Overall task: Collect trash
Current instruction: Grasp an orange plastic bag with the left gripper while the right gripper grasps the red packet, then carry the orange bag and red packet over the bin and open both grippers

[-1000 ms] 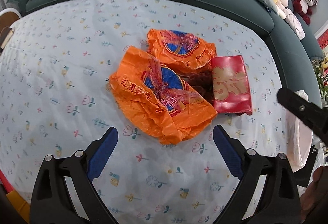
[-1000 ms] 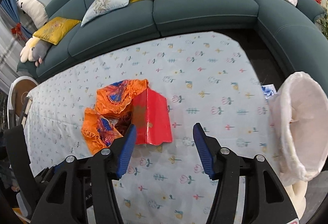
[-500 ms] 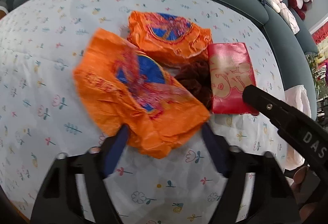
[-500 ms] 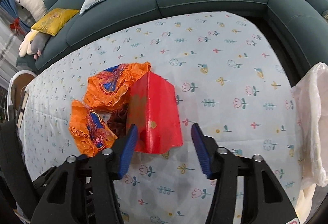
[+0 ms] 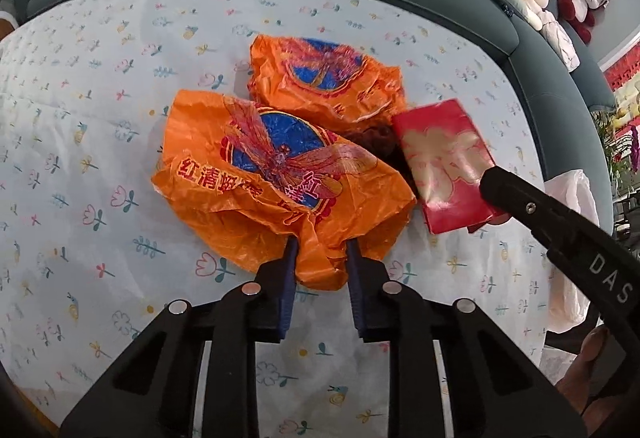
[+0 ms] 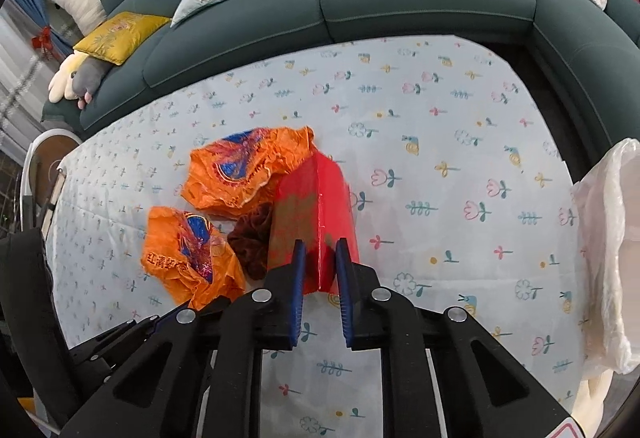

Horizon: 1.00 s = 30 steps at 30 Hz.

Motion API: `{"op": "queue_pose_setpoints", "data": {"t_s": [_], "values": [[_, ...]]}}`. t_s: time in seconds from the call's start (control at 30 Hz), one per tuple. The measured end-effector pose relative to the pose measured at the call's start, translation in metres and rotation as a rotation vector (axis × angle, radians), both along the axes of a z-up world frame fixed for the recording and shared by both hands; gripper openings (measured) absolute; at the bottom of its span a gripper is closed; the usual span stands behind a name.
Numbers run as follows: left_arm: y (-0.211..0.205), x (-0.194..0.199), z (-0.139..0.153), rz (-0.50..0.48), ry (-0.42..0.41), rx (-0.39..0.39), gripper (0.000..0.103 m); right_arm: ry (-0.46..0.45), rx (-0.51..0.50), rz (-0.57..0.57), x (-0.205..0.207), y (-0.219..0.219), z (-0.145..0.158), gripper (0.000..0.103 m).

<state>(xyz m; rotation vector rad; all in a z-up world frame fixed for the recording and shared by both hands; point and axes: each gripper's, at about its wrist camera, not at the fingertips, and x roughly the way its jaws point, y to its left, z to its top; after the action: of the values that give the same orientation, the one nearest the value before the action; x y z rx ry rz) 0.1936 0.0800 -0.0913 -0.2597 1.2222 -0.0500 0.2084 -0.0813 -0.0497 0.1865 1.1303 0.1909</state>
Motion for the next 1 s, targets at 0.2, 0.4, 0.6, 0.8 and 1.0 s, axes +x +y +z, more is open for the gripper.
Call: {"op": "queue_pose_setpoints", "data": {"t_s": [0.2,0.4,0.6,0.8,1.0], "values": [[-0.007,-0.008,0.024,-0.008,-0.031,-0.006,0.021,-0.032,-0.004,-0.002,-0.005,-0.009,0.023,0.013],[-0.024,-0.016,0.055,-0.036,-0.074,-0.002,0.021,-0.082,-0.025,-0.007,-0.012,-0.024,0.059,0.012],[-0.052,-0.021,0.087,-0.079,-0.118,-0.005,0.021,-0.133,-0.046,-0.019,-0.021,-0.053,0.101,0.012],[-0.086,-0.025,0.115,-0.134,-0.162,-0.003,0.021,-0.157,-0.035,-0.056,-0.028,-0.092,0.133,0.012],[-0.129,-0.032,0.137,-0.206,-0.2,0.006,0.021,-0.212,-0.073,-0.092,-0.043,-0.141,0.172,0.012]]}}
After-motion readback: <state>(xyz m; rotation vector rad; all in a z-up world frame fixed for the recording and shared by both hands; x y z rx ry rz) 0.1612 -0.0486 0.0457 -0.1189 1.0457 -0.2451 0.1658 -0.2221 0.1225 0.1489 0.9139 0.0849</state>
